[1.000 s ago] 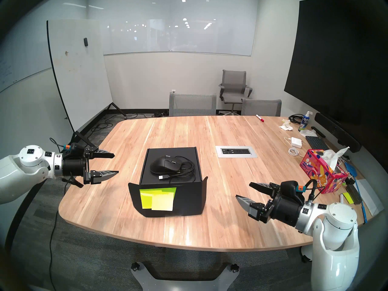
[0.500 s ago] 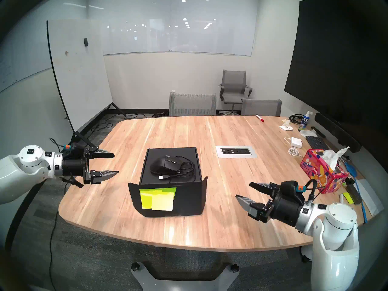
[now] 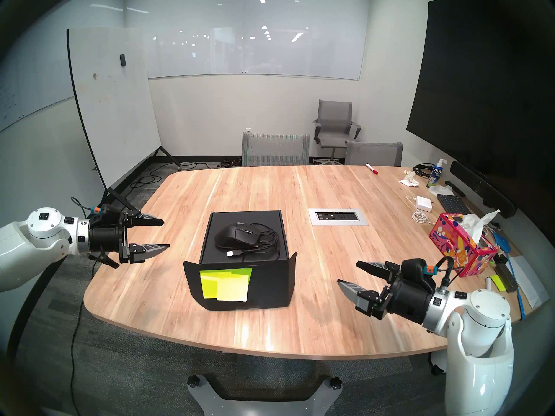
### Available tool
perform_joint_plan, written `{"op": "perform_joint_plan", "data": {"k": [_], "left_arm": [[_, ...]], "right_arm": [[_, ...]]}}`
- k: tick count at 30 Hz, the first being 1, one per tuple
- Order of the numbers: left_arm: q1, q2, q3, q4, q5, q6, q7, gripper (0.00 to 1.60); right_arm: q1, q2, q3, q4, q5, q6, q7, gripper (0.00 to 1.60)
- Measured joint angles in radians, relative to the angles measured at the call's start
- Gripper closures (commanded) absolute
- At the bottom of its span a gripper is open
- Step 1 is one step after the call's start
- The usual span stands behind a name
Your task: Open the box and place the mouse inside
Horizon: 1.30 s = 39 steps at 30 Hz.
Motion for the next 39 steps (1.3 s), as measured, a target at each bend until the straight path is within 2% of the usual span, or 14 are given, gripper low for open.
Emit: {"op": "perform_joint_plan", "data": {"k": [19,39], "left_arm": [[-0.002,0.000,0.003,0.000,0.000,0.000,0.000,0.00],[-0.004,0.001,0.005,0.000,-0.001,-0.001,0.001,0.00]], "right_arm": [[0.110,0.057,-0.047,0.121,0.027,-0.040,0.075,0.00],[0.259,0.115,-0.155,0.261,0.044,-0.057,0.152,0.00]]}}
